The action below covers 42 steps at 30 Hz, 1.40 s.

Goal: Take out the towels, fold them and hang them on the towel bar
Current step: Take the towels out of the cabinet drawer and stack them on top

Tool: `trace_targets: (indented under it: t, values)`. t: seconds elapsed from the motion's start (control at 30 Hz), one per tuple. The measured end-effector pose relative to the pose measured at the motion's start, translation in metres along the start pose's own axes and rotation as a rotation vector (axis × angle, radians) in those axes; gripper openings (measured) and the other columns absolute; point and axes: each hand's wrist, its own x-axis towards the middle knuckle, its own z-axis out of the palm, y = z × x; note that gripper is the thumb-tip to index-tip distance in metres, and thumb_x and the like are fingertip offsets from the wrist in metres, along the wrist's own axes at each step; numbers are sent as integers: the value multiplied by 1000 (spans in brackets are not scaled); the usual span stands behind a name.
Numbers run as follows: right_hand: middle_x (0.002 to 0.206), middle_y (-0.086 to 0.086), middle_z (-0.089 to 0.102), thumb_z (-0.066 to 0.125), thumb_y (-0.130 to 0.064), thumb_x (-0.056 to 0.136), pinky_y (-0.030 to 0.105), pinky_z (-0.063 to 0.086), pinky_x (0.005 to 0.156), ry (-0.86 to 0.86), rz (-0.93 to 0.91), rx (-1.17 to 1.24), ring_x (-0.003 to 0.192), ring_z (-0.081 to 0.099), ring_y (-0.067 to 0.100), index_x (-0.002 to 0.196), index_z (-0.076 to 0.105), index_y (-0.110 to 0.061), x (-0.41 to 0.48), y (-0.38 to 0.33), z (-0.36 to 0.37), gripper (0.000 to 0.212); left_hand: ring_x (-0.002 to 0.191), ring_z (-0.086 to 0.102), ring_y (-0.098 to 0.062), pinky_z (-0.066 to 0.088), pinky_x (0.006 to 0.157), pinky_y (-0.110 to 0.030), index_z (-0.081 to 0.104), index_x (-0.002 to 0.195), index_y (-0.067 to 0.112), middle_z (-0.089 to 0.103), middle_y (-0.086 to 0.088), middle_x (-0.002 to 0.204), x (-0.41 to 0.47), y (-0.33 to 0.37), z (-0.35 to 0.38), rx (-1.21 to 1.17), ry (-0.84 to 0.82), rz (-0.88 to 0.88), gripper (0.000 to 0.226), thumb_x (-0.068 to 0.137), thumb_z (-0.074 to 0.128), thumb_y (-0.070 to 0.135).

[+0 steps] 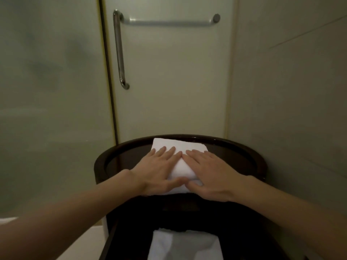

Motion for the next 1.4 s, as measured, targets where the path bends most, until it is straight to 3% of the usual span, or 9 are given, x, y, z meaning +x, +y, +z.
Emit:
trace_targets:
  t: [0.17, 0.3, 0.4, 0.53, 0.63, 0.83, 1.13, 1.27, 1.4]
  values:
    - [152, 17, 30, 47, -49, 90, 36, 17, 115, 90, -29, -74, 139, 29, 28, 148, 27, -7, -10, -16, -25, 74, 145, 13, -25, 12, 115, -42, 7, 152, 23, 15, -8, 158, -7, 1, -18, 68, 16, 8, 84, 86, 21, 73]
    - [113, 11, 60, 60, -34, 82, 33, 42, 86, 258, -290, 30, 99, 54, 23, 113, 61, -11, -39, -47, -39, 39, 141, 23, -24, 19, 114, -43, 19, 149, 24, 27, -8, 153, -38, 6, -24, 34, 121, 101, 85, 80, 15, 73]
    - [98, 4, 61, 60, -31, 86, 30, 47, 73, 103, -433, 88, 83, 56, 18, 103, 64, -13, -65, -67, -28, 25, 126, 42, -30, 33, 103, -42, 43, 137, 18, 43, -13, 139, -65, 12, -25, 13, 228, 216, 70, 81, 34, 58]
    - [110, 3, 57, 56, -46, 90, 34, 47, 77, -329, -425, 88, 94, 55, 20, 119, 54, -20, -83, -78, 0, 39, 91, 57, -21, 50, 78, -36, 63, 108, 17, 56, -3, 106, -95, 23, -17, -193, 172, 340, 34, 81, 52, 34]
    - [115, 2, 57, 56, -57, 86, 36, 48, 82, -590, -352, 61, 102, 55, 21, 123, 52, -25, -84, -79, 14, 49, 86, 57, -11, 50, 78, -34, 61, 109, 26, 55, 7, 104, -105, 35, 2, -224, -110, 341, 26, 86, 55, 37]
    - [121, 1, 47, 59, -43, 88, 32, 43, 84, -667, -341, 102, 106, 50, 18, 127, 48, -25, -88, -85, 21, 44, 108, 53, -16, 47, 93, -39, 46, 130, 33, 50, 2, 126, -104, 65, 33, -223, -469, 327, 50, 85, 56, 53]
    - [125, 10, 44, 50, -28, 94, 40, 46, 85, -614, -324, -25, 111, 50, 27, 133, 44, -14, -96, -90, 38, 42, 116, 44, -28, 41, 95, -42, 36, 138, 27, 39, -8, 131, -101, 84, 63, -140, -535, 317, 52, 91, 52, 41]
    - [119, 9, 51, 58, -29, 89, 40, 46, 84, -575, -306, 29, 106, 54, 27, 122, 50, -13, -92, -89, 45, 38, 117, 41, -29, 41, 94, -46, 36, 135, 18, 37, -9, 130, -102, 87, 70, -74, -507, 294, 52, 91, 48, 44]
    - [92, -7, 60, 67, -36, 73, 35, 52, 71, -521, -185, 181, 82, 59, 14, 100, 61, -26, -86, -75, 30, 29, 116, 47, -25, 42, 95, -44, 42, 131, 23, 45, -4, 128, -104, 82, 67, -58, -355, 313, 52, 88, 51, 51]
